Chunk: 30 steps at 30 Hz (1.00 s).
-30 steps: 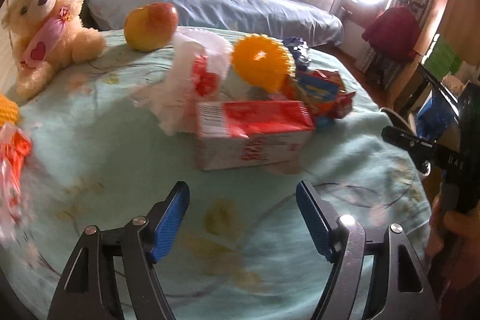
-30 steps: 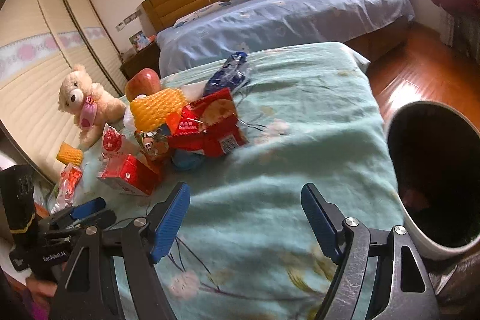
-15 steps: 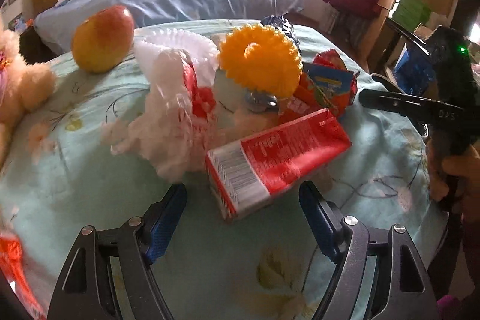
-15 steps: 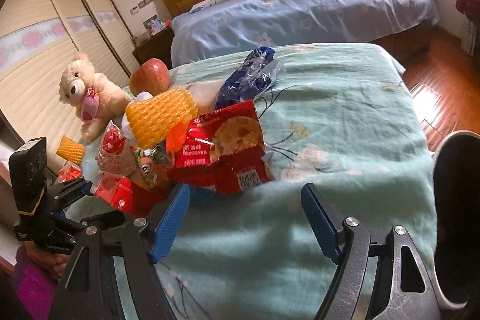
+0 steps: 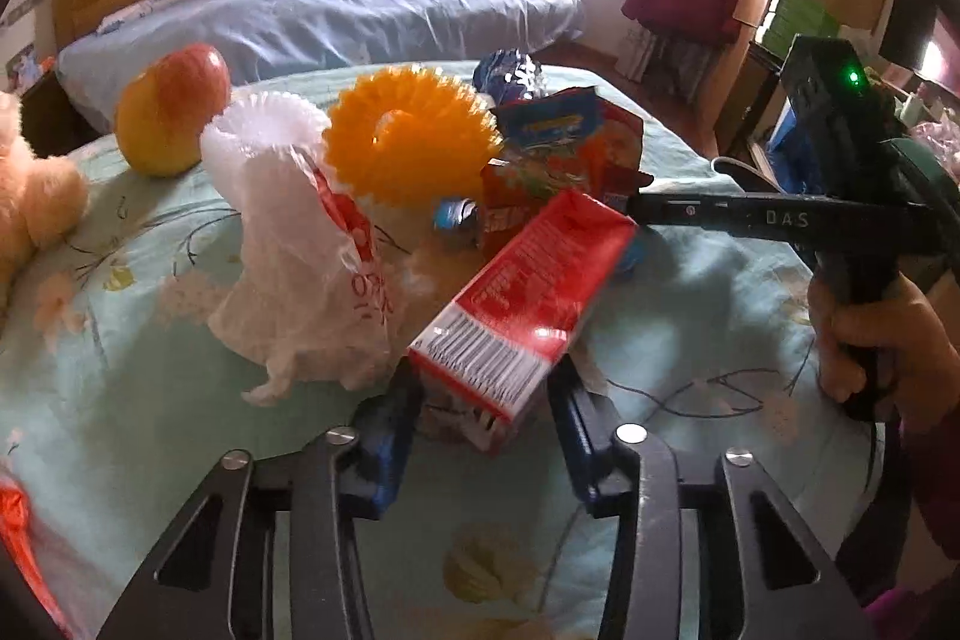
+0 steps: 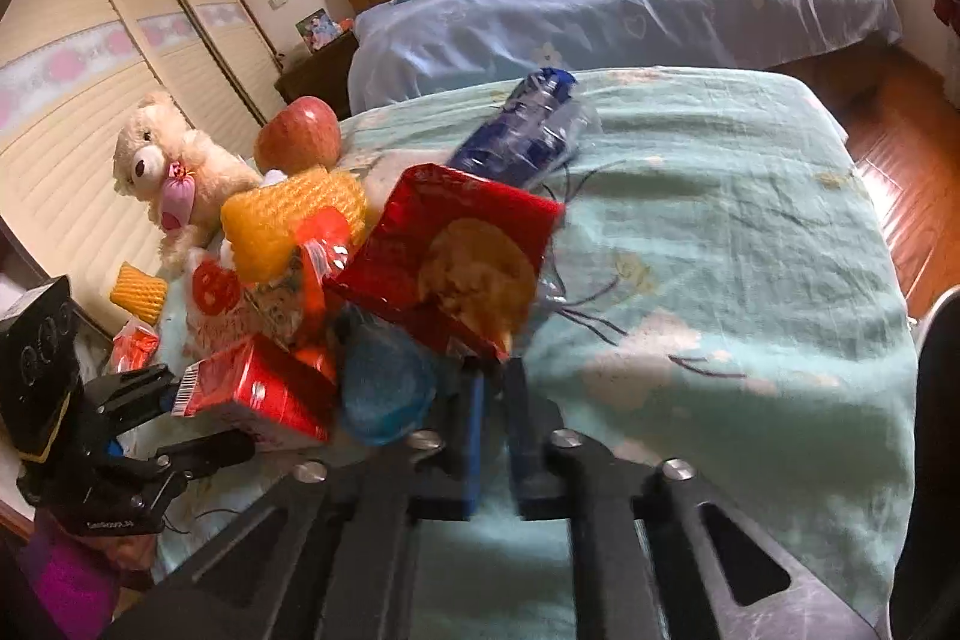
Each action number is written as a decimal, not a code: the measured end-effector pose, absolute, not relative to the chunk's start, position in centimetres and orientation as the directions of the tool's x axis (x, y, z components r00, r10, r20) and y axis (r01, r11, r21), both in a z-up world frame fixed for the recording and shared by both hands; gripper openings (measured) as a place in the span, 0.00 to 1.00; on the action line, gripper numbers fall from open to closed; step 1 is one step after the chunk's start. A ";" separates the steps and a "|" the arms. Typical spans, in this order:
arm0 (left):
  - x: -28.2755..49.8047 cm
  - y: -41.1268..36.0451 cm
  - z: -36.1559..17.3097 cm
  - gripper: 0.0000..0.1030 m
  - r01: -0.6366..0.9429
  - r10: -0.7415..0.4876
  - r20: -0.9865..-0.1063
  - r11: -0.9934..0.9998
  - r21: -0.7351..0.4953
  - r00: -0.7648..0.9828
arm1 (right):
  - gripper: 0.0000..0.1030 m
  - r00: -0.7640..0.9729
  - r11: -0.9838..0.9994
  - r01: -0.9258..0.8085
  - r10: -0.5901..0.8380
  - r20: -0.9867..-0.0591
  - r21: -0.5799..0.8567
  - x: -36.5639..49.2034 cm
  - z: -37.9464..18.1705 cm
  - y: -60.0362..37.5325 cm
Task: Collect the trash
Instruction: 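Grasp the red-and-white milk carton with the left tool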
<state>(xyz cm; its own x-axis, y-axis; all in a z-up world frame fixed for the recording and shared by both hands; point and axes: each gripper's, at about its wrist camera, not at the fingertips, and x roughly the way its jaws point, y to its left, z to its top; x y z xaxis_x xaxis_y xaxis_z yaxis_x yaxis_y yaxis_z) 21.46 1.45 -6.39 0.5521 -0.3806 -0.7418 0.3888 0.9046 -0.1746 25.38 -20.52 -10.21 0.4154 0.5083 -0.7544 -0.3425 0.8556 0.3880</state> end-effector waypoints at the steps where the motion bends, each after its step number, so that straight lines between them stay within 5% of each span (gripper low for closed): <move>1: 21.1 1.4 -6.3 0.37 0.383 -0.383 -0.736 0.906 -0.180 0.559 | 0.00 0.419 0.856 -0.338 0.509 -0.752 0.391 25.1 -10.2 -20.8; 8: 17.7 -0.1 -5.8 0.34 0.387 -0.397 -0.710 0.903 -0.187 0.582 | 0.00 0.446 0.858 -0.332 0.509 -0.736 0.393 23.5 -9.0 -21.8; 12: 16.0 -0.4 -6.0 0.34 0.363 -0.366 -0.709 0.917 -0.165 0.603 | 0.09 0.438 0.848 -0.333 0.526 -0.729 0.412 23.5 -8.9 -21.9; 15: 15.1 0.4 -6.0 0.34 0.323 -0.344 -0.706 0.931 -0.170 0.620 | 0.23 0.415 0.834 -0.362 0.544 -0.729 0.416 23.3 -8.9 -21.0; 17: 14.6 1.2 -5.9 0.34 0.289 -0.322 -0.701 0.942 -0.170 0.637 | 0.42 0.406 0.827 -0.390 0.549 -0.730 0.404 23.1 -8.9 -20.1; 23: 13.8 2.1 -5.9 0.35 0.222 -0.264 -0.704 0.963 -0.153 0.659 | 0.50 0.383 0.822 -0.454 0.529 -0.757 0.344 23.4 -9.1 -17.2; 30: 14.5 1.0 -6.0 0.36 0.229 -0.259 -0.713 0.963 -0.140 0.652 | 0.47 0.384 0.834 -0.492 0.466 -0.797 0.251 24.2 -10.0 -15.0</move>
<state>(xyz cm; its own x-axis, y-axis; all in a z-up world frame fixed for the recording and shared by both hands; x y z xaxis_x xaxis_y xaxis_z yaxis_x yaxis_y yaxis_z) 14.51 1.00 -6.02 0.6519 -0.2586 -0.7128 0.2289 0.9633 -0.1401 24.20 -15.04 -9.96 0.3844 0.4665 -0.7966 -0.4919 0.8337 0.2508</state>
